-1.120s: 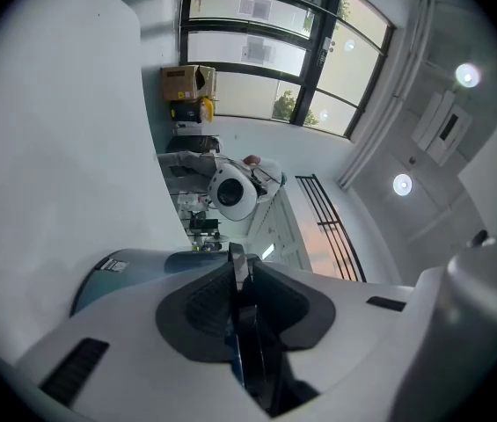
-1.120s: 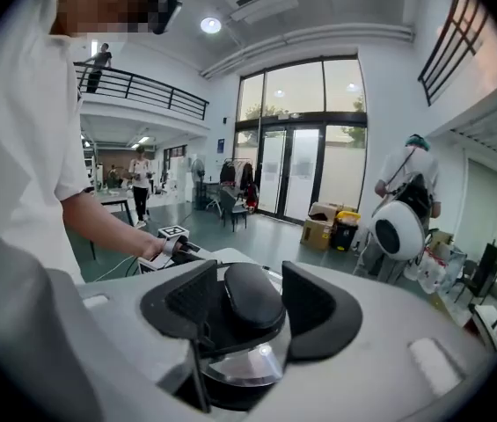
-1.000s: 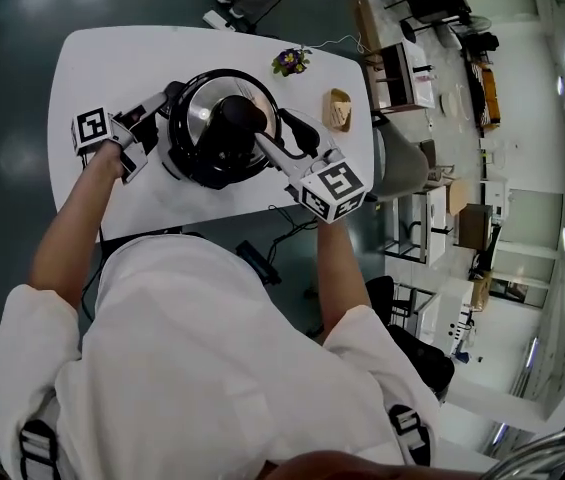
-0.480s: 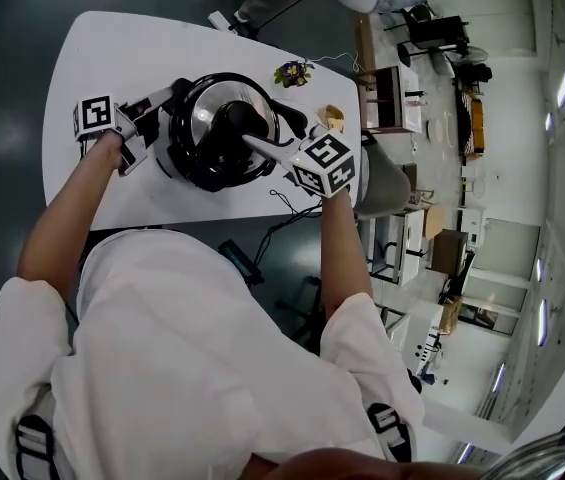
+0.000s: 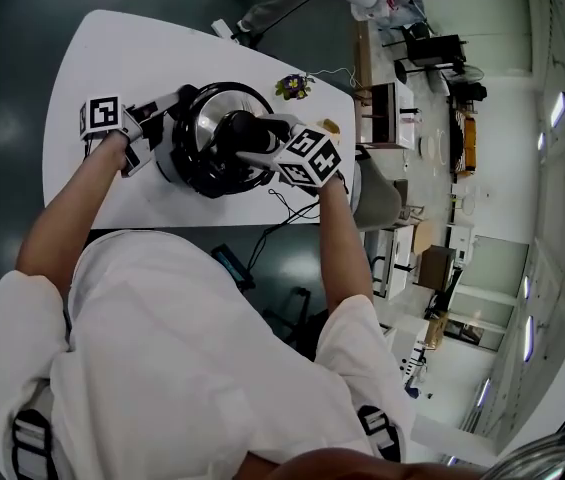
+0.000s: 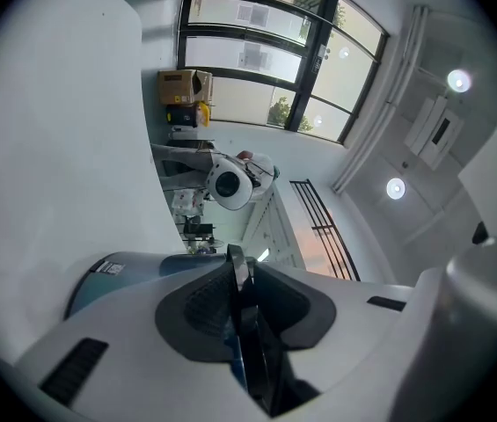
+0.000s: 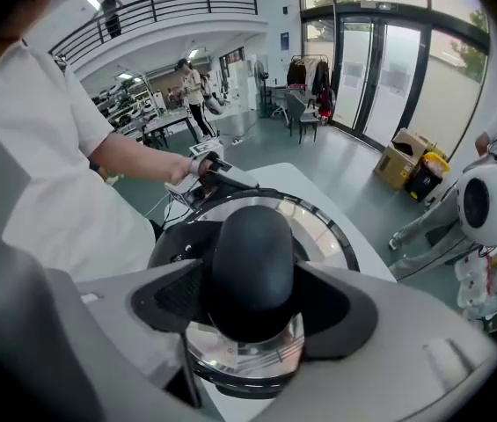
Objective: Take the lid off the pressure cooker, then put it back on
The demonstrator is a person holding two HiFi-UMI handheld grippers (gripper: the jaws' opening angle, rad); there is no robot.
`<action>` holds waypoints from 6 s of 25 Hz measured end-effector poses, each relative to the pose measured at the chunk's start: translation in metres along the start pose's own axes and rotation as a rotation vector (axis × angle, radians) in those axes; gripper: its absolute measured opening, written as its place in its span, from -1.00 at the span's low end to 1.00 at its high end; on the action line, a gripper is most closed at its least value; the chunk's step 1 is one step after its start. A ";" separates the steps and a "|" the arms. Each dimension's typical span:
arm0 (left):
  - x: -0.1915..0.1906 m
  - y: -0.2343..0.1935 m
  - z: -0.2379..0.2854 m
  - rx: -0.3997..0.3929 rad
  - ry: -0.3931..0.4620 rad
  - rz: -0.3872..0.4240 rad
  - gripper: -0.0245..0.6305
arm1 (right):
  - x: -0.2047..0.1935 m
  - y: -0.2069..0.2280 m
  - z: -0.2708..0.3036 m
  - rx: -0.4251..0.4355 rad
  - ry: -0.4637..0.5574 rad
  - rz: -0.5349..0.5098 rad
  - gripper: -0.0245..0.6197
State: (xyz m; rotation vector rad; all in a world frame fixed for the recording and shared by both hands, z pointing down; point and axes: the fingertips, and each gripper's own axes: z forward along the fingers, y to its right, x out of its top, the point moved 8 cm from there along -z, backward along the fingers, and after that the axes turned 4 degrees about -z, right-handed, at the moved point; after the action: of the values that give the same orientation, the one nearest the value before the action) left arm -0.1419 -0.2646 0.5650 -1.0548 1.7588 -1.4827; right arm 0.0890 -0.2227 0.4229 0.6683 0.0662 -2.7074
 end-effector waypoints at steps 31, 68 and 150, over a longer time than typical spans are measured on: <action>0.000 -0.001 0.001 -0.042 0.026 -0.032 -0.69 | 0.014 0.006 0.007 -0.025 -0.130 0.110 -0.05; 0.001 -0.013 0.004 -0.066 -0.036 -0.079 -0.69 | 0.006 -0.002 0.007 -0.272 -0.034 0.550 -0.05; -0.178 0.192 0.025 0.316 0.087 1.517 -0.71 | -0.341 0.033 -0.073 -0.362 0.074 0.748 -0.05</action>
State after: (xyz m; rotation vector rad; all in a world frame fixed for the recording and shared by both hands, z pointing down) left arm -0.0680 -0.1125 0.3644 0.5382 1.5527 -0.6947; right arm 0.4146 -0.1338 0.5156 0.5393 0.2603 -1.8893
